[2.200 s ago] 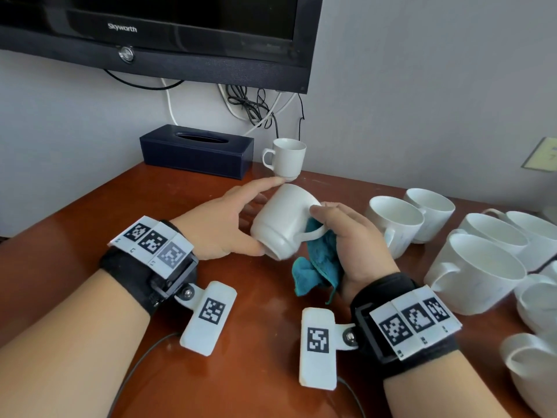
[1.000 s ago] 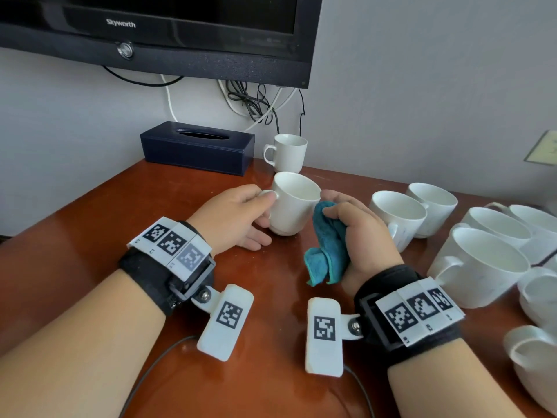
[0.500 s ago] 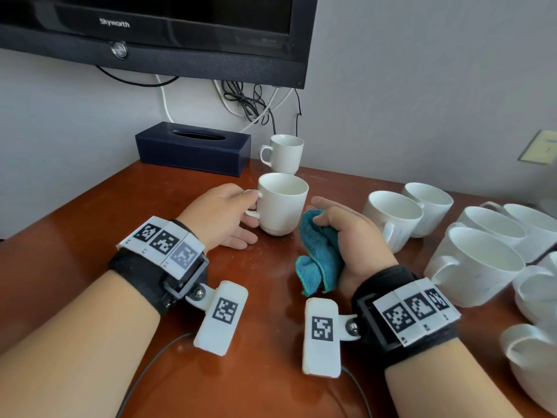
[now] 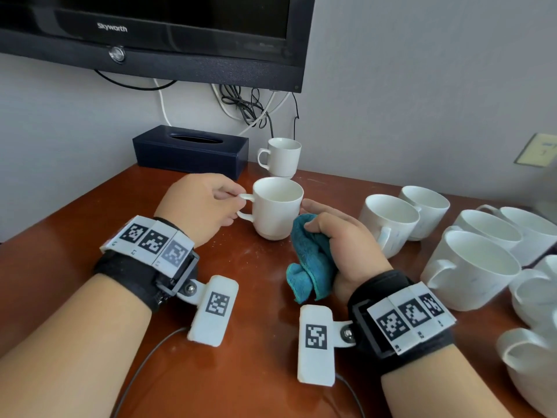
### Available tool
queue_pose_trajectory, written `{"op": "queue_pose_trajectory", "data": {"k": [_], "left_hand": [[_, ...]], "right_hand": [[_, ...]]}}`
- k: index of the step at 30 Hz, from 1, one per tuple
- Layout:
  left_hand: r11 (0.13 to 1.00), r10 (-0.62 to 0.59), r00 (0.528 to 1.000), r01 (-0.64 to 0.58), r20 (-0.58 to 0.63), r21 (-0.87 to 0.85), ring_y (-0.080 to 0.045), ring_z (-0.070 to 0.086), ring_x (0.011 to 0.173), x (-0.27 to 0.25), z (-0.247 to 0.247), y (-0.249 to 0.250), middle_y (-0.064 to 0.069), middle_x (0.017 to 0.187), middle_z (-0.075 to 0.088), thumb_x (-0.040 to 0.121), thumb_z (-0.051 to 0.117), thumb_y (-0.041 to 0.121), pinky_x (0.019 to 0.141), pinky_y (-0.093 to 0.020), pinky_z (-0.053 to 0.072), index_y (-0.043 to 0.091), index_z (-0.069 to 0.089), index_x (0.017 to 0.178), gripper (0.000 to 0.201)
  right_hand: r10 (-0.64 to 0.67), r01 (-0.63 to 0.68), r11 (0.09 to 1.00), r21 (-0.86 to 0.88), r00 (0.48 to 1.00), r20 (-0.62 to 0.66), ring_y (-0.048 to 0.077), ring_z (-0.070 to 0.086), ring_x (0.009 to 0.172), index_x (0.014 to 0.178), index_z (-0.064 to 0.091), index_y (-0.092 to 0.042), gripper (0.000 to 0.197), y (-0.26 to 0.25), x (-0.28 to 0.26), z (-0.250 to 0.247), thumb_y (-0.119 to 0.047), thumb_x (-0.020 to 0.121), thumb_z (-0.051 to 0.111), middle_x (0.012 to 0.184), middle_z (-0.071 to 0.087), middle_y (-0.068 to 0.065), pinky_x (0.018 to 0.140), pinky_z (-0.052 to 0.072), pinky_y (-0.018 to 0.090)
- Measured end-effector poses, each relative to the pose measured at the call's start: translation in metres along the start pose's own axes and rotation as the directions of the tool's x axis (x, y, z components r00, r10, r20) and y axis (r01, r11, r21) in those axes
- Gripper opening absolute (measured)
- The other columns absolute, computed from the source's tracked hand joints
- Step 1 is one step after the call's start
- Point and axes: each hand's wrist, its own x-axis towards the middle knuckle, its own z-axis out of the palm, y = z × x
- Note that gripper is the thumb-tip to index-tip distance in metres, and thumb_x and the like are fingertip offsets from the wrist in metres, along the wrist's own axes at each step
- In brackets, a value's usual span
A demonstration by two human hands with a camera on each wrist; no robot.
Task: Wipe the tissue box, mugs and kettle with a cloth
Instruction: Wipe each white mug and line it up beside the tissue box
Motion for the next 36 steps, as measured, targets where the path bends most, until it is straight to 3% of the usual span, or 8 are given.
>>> {"op": "queue_pose_trajectory", "data": {"k": [4,8,11,14,19,26,31,36], "left_hand": [[0.998,0.045,0.999,-0.046,0.009,0.042,-0.002,0.074,0.08,-0.001,0.004,-0.001,0.013,0.092,0.074,0.097,0.072,0.023,0.084,-0.033,0.064,0.036,0.075,0.104,0.016],[0.994,0.06,0.998,-0.059,-0.005,0.088,-0.002,0.074,0.08,-0.003,0.005,0.003,0.015,0.088,0.075,0.096,0.073,0.023,0.085,-0.037,0.064,0.04,0.074,0.099,0.018],[0.977,0.09,0.996,-0.091,0.013,0.194,-0.004,0.071,0.087,0.002,0.004,0.015,0.018,0.093,0.071,0.099,0.07,0.025,0.087,-0.034,0.061,0.036,0.074,0.107,0.014],[0.944,0.136,0.99,-0.139,0.029,0.3,-0.002,0.067,0.09,0.02,0.001,0.028,0.02,0.095,0.068,0.1,0.067,0.028,0.086,-0.028,0.056,0.035,0.073,0.11,0.013],[0.954,0.118,0.993,-0.12,0.025,0.273,-0.005,0.069,0.09,0.057,0.009,0.026,0.016,0.096,0.069,0.098,0.07,0.025,0.087,-0.031,0.057,0.031,0.075,0.104,0.01],[0.975,0.075,0.997,-0.08,0.032,0.209,-0.012,0.074,0.083,0.095,0.026,0.011,0.008,0.094,0.072,0.097,0.071,0.019,0.087,-0.039,0.062,0.024,0.075,0.104,0.009],[0.98,0.063,0.998,-0.062,0.001,0.191,-0.014,0.074,0.084,0.118,0.024,0.007,0.007,0.093,0.073,0.097,0.069,0.016,0.087,-0.039,0.062,0.024,0.075,0.102,0.011],[0.976,0.056,0.998,-0.058,0.017,0.211,-0.013,0.073,0.09,0.129,0.024,-0.002,0.01,0.096,0.071,0.098,0.068,0.017,0.09,-0.039,0.061,0.025,0.075,0.106,0.013]], "right_hand": [[-0.01,0.01,1.0,-0.011,0.999,0.041,0.019,0.071,0.103,0.129,0.071,-0.022,0.045,0.001,0.001,-0.002,-0.001,0.094,0.05,0.111,0.078,0.001,0.089,0.056,0.041],[-0.036,0.042,0.998,-0.055,0.993,0.114,0.022,0.067,0.117,0.133,0.067,-0.032,0.054,0.004,-0.004,0.0,-0.007,0.087,0.053,0.125,0.074,0.0,0.1,0.053,0.044],[-0.078,0.088,0.993,-0.073,0.987,0.138,0.018,0.068,0.109,0.126,0.07,-0.034,0.053,0.0,-0.002,0.005,-0.001,0.091,0.048,0.12,0.075,0.001,0.098,0.053,0.04],[-0.092,0.098,0.994,-0.057,0.99,0.109,0.019,0.069,0.097,0.119,0.074,-0.027,0.048,-0.013,0.013,0.008,0.001,0.091,0.047,0.112,0.076,0.007,0.086,0.053,0.037],[-0.078,0.078,0.997,-0.007,0.996,0.048,0.021,0.067,0.08,0.116,0.074,-0.009,0.039,-0.034,0.046,0.011,0.003,0.09,0.046,0.096,0.073,0.013,0.073,0.053,0.034],[-0.064,0.056,0.985,-0.165,0.997,-0.046,0.034,0.067,0.093,0.097,0.076,-0.02,0.04,-0.036,0.088,0.019,-0.019,0.061,0.059,0.1,0.073,0.017,0.097,0.054,0.06],[-0.058,0.05,0.961,-0.273,0.998,-0.023,0.034,0.066,0.094,0.104,0.075,-0.035,0.051,-0.037,0.111,0.024,-0.027,0.055,0.06,0.101,0.074,0.012,0.099,0.054,0.062],[-0.048,0.035,0.952,-0.305,0.998,-0.034,0.037,0.068,0.101,0.101,0.074,-0.023,0.044,-0.033,0.118,0.029,-0.023,0.06,0.059,0.098,0.071,0.012,0.1,0.054,0.059]]}}
